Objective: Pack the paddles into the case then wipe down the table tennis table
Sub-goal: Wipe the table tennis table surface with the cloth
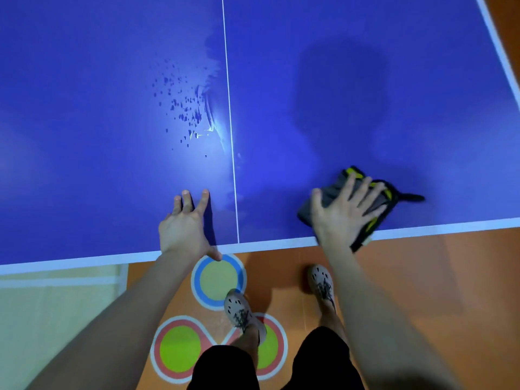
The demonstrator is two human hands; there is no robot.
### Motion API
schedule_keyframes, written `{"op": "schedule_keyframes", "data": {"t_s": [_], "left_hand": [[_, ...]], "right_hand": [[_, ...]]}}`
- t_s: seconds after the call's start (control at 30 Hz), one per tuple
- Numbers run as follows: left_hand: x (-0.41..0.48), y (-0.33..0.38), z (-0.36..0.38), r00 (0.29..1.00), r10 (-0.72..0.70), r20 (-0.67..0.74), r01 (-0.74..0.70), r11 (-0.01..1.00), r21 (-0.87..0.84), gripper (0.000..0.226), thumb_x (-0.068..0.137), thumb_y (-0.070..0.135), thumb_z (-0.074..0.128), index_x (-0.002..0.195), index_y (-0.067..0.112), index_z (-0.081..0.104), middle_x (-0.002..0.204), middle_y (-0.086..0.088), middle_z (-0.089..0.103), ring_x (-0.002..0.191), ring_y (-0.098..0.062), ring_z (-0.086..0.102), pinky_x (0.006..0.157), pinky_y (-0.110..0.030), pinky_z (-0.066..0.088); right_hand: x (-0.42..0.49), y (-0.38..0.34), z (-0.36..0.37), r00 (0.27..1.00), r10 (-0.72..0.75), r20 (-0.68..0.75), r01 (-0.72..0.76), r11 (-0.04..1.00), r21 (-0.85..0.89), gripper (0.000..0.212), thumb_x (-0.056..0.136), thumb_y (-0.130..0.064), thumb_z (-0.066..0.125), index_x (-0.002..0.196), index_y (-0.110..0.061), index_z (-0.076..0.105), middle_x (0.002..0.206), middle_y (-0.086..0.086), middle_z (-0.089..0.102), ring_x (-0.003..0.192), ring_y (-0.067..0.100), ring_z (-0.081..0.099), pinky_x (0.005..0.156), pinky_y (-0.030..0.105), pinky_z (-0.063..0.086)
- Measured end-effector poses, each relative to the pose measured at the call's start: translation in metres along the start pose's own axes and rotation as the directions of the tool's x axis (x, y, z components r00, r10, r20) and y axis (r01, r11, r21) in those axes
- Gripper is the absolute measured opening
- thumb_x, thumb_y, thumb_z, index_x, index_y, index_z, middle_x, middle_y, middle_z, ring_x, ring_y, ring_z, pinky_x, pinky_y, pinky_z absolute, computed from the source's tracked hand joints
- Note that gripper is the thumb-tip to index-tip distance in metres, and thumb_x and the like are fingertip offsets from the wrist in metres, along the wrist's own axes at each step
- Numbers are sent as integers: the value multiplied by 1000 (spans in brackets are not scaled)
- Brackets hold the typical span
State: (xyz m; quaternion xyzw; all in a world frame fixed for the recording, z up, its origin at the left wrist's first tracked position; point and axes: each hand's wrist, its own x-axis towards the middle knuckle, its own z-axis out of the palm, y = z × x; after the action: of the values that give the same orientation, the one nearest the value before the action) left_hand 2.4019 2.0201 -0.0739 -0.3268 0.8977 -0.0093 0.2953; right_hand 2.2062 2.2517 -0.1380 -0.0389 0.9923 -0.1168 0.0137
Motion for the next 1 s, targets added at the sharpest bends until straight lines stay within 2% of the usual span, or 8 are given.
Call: {"op": "schedule_keyframes", "data": {"t_s": [0.07, 0.23, 0.3, 0.43, 0.57, 0.67, 0.87, 1.0], "left_hand": [[-1, -3, 0, 1000, 0, -10, 0, 1000, -5, 177, 31, 96, 82, 167, 38, -15, 179, -5, 4, 166, -24, 10, 77, -38, 57], [-1, -8, 5, 999, 24, -41, -24, 1000, -14, 170, 37, 96, 80, 167, 41, -16, 180, -4, 3, 166, -21, 11, 77, -36, 58], [-2, -8, 3, 999, 27, -26, -26, 1000, 9, 174, 33, 102, 75, 167, 40, -17, 180, -4, 3, 166, -22, 11, 78, -37, 58], [0, -9, 4, 999, 30, -32, -29, 999, 29, 172, 34, 103, 73, 167, 39, -16, 180, -4, 4, 166, -24, 11, 75, -36, 56], [1, -10, 4, 999, 30, -32, -30, 999, 17, 173, 33, 101, 76, 167, 39, -14, 179, -5, 5, 166, -24, 13, 74, -36, 51], [1, -11, 4, 999, 33, -43, -33, 999, 1, 172, 35, 100, 78, 167, 39, -14, 179, -5, 4, 166, -24, 11, 81, -38, 53], [0, -8, 3, 1000, 13, -17, -13, 1000, -16, 174, 34, 97, 81, 167, 39, -15, 180, -4, -1, 166, -23, 7, 84, -39, 54], [1, -7, 3, 1000, 11, -19, -11, 1000, -5, 174, 35, 97, 81, 167, 39, -16, 180, -4, -4, 167, -21, 5, 80, -35, 55]], "right_hand": [[-63, -63, 18, 960, -276, 57, 276, 961, -5, 90, 96, -67, 48, 172, -24, 29, 181, 15, 14, 169, 38, -6, 128, 76, 0], [-99, -77, 25, 561, -817, 134, 806, 576, 137, 69, 105, -62, 52, 166, -31, 44, 181, 4, 23, 170, 28, 3, 127, 73, 12], [-62, -26, 19, 601, -795, 84, 788, 607, 103, 65, 104, -63, 57, 161, -32, 52, 177, 0, 33, 169, 24, 12, 128, 72, 14], [9, 84, -4, 858, -511, 56, 514, 856, -58, 69, 106, -70, 48, 165, -33, 44, 179, -2, 29, 170, 22, 6, 130, 71, 7], [-26, 34, 17, 988, -134, -72, 132, 991, -23, 69, 104, -58, 54, 164, -24, 46, 178, 10, 29, 169, 32, 10, 128, 73, 12], [-91, -49, 36, 927, -376, 5, 376, 927, 5, 71, 105, -57, 50, 168, -25, 41, 180, 12, 23, 169, 34, 7, 129, 73, 7], [-70, -77, 43, 573, -807, 146, 812, 583, 33, 66, 110, -62, 42, 170, -35, 35, 182, 4, 17, 170, 28, 5, 129, 73, 10], [4, -159, 60, 680, -724, 115, 725, 688, 46, 65, 109, -62, 35, 169, -35, 37, 181, 4, 22, 170, 29, 8, 129, 73, 1]]}}
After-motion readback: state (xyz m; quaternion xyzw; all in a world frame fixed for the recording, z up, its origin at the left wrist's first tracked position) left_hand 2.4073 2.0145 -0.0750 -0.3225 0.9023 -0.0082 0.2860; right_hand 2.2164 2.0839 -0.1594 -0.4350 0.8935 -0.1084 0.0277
